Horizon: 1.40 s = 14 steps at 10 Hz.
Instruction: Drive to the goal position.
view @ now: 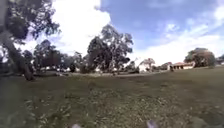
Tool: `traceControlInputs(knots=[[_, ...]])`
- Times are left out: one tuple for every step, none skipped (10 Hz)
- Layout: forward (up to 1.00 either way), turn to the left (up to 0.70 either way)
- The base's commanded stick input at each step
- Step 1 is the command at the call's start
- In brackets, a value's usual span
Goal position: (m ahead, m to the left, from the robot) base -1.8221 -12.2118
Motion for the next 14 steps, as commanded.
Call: traceControlInputs(knots=[[0.70,0.00],[0.70,0.00],[0.70,0.00],[0.70,0.00],[0.70,0.00],[0.70,0.00],[0.70,0.00],[0.70,0.00],[0.70,0.00],[0.70,0.00],[0.70,0.00],[0.70,0.00],[0.70,0.00],[0.70,0.00]])
